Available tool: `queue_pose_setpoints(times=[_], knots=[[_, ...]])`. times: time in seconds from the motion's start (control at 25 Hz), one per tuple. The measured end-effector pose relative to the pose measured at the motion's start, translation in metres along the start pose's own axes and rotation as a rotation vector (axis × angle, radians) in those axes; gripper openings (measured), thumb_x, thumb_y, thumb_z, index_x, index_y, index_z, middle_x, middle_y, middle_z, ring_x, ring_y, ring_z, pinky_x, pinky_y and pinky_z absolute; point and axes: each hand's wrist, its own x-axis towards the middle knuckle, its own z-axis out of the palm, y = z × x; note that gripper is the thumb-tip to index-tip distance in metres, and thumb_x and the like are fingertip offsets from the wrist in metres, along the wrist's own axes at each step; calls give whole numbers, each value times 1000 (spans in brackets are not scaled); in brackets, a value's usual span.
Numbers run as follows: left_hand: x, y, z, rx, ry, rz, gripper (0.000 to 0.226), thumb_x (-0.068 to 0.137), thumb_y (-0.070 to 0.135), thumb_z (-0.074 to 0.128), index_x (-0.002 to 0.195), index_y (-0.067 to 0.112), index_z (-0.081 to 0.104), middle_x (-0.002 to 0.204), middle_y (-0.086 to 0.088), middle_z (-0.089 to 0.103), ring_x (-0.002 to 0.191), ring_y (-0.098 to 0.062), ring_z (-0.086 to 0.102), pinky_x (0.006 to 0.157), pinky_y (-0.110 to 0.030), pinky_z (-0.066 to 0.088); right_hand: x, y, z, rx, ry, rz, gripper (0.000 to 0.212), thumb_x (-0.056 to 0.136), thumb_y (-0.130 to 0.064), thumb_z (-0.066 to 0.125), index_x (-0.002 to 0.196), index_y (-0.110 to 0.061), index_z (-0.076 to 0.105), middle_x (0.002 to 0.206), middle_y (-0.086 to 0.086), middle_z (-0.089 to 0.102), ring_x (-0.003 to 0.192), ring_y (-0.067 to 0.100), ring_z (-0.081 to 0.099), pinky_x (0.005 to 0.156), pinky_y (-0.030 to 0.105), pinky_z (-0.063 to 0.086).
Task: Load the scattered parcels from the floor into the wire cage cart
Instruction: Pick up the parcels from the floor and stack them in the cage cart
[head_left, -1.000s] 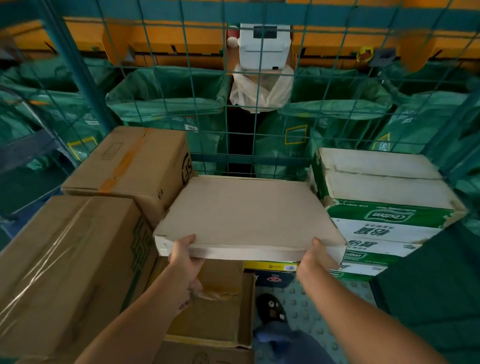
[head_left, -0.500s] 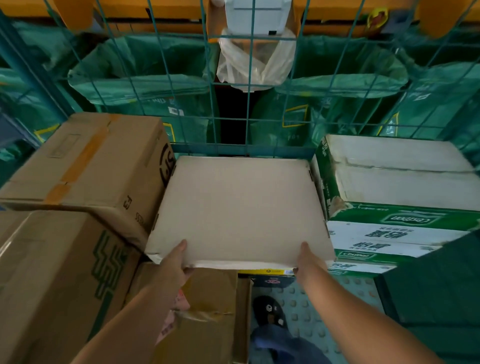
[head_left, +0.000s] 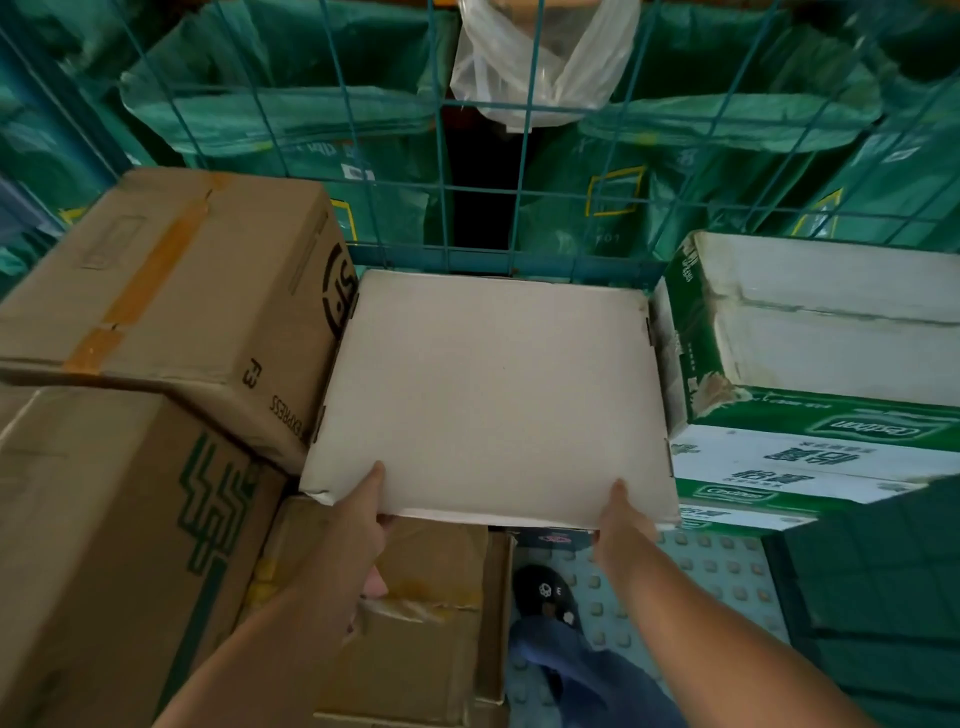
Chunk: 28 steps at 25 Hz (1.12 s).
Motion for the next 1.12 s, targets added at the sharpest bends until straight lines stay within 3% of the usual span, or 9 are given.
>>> queue_pose_setpoints(times=[0.12,0.2,0.28,0.36,0.44,0.56,0.72,0.92,1.12], knots=[[-21,3,-11,89,11,-19,61,83,35,73,134,13,48,138,-13,50,121,-32,51,96,-46,48,-14,-5,-17,-12,-201,-20,54,99,-35,48,137,3,44,81,4,48,68,16,48,64,30,44],[-49,2,-24,240,44,-66,69,84,52,65,139,15,45,139,-13,49,123,-36,49,97,-52,42,-41,-7,-28,-44,-240,-21,45,98,-25,51,136,-1,47,83,7,46,66,17,44,58,29,42],[-90,3,-38,277,60,-32,65,90,49,60,141,14,42,133,-14,50,118,-36,51,93,-52,41,-81,-3,-39,-8,-288,28,40,96,-25,56,130,-5,49,96,14,49,80,23,51,64,32,50],[-132,3,-57,297,48,81,52,94,38,58,135,8,47,103,-16,58,90,-34,59,84,-43,47,-124,5,-50,-11,-356,18,36,96,-25,57,124,-4,50,105,17,56,88,25,56,76,34,53],[-176,0,-86,382,32,233,38,96,29,57,126,6,54,77,-12,58,65,-29,62,73,-38,57,-165,19,-68,-32,-403,-56,30,96,-23,55,120,-4,52,115,17,59,80,23,59,70,33,53],[-236,-2,-138,467,-25,445,21,98,18,53,114,7,61,66,-4,60,47,-15,59,46,-22,51,-225,41,-99,-48,-447,-200,14,96,-16,54,105,-6,53,100,15,60,67,19,56,59,28,49],[-279,-6,-213,492,-79,599,17,93,16,58,107,11,65,83,-5,64,81,-23,63,83,-41,57,-296,74,-141,-133,-468,-496,19,92,-6,52,74,-10,55,68,8,56,62,21,52,59,30,39],[-317,-29,-300,356,-94,561,11,95,10,55,87,16,58,80,-7,61,66,-18,57,60,-28,49,-363,117,-171,-240,-615,-596,20,94,-7,52,75,-12,55,70,4,57,62,14,54,58,24,40],[-332,-74,-385,249,-7,531,7,97,7,51,96,11,57,81,-9,63,66,-19,59,56,-26,48,-391,183,-158,-435,-757,-587,7,95,-11,54,91,-12,59,68,4,60,61,14,56,58,24,42]])
